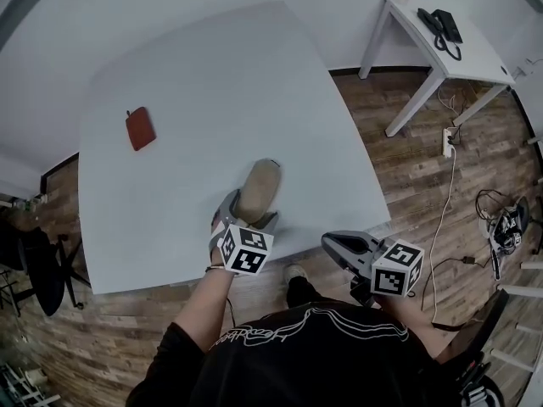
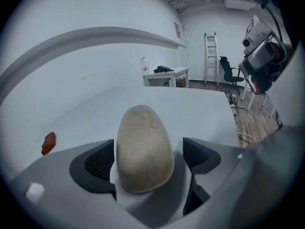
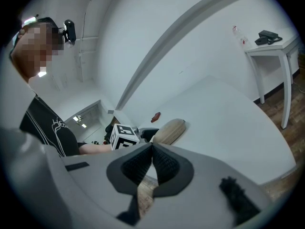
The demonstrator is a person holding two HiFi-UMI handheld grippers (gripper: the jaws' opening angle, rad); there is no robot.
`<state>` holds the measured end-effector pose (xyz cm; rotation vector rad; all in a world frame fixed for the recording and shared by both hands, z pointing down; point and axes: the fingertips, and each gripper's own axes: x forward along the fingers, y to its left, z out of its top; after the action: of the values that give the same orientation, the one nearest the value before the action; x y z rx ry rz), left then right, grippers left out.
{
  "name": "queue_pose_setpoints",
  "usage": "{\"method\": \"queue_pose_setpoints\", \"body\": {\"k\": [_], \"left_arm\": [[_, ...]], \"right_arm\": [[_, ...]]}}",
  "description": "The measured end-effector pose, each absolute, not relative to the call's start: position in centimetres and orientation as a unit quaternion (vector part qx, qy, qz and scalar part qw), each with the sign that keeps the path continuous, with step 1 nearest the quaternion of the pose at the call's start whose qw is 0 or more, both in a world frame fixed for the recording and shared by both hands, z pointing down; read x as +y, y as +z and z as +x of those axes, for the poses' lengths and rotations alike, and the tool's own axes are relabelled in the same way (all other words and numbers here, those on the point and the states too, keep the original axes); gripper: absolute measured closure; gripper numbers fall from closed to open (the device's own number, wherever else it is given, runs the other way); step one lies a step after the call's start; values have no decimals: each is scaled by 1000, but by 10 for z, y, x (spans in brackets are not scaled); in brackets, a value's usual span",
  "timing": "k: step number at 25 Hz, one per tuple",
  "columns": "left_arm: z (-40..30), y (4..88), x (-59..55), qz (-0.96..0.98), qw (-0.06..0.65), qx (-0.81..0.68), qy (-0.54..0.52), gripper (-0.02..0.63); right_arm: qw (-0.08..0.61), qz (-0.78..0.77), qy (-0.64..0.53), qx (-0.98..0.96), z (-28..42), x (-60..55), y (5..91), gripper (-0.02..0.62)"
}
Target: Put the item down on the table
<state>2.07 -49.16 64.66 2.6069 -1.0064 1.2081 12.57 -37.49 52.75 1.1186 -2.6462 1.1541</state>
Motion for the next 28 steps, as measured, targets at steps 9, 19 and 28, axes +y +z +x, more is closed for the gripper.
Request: {"method": "queue_pose_setpoints", "body": {"k": [9, 19, 28], "left_arm": [[-4, 551, -410, 890, 130, -327, 289, 203], [-56, 416, -234, 934, 194, -263, 145, 598], [-73, 383, -140, 951, 163, -231, 125, 598]], "right_arm": [[22, 344, 322, -882, 91, -332, 489, 586], [-8, 306, 248, -919, 14, -213, 405, 586], [-15, 299, 208, -931, -22, -132, 374, 586]]}}
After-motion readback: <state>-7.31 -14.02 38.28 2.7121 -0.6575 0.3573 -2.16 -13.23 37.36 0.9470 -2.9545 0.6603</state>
